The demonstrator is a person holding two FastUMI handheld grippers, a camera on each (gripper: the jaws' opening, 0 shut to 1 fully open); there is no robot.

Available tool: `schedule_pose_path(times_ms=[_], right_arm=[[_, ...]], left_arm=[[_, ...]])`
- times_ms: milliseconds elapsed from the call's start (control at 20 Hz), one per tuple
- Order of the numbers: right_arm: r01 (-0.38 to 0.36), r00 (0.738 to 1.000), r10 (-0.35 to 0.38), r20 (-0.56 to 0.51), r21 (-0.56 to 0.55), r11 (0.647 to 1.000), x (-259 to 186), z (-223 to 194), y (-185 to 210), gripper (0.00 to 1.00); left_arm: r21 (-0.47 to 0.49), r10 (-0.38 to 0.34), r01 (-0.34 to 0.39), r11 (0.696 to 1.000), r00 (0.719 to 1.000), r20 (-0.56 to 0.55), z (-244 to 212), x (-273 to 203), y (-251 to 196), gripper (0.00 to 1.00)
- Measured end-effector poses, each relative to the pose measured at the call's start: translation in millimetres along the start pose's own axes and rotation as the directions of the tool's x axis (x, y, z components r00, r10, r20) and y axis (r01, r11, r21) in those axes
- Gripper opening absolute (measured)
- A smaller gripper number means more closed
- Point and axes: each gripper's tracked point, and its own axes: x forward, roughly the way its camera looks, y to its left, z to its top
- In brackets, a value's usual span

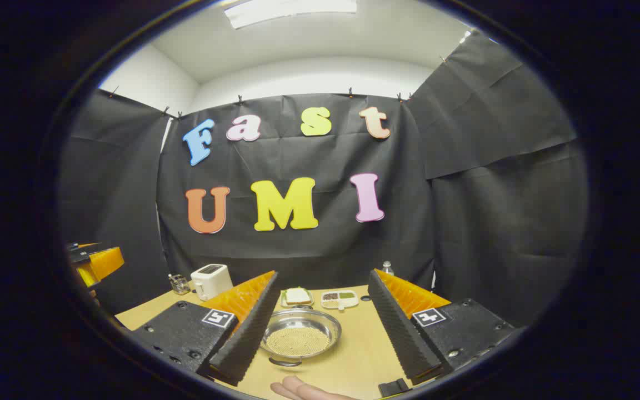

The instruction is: First push the handle of the pot to place it horizontally, then grasp the pot with both hands and set it on the induction cooktop.

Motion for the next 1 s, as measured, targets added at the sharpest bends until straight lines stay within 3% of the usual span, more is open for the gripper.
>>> schedule_pose_path(times_ms=[50, 550, 1000], right_arm=[[-0.004, 1.0, 0.004, 0.009, 0.0, 1.0, 0, 3, 2, 0.97], [-0.057, 0.998, 0.057, 0.015, 0.011, 0.998, -6, 14, 18, 0.97], [-0.05, 0.999, 0.05, -0.022, 0.014, 0.999, -6, -2, 11, 0.97]], left_arm=[[-0.001, -0.001, 0.001, 1.0, 1.0, 0.001, 2, -1, 0, 0.95], [-0.002, -0.032, 0.032, 1.0, 0.999, -0.013, 3, -8, -4, 0.95], [-0.021, -0.048, 0.048, 0.999, 0.999, -0.022, -3, -9, -4, 0.95]])
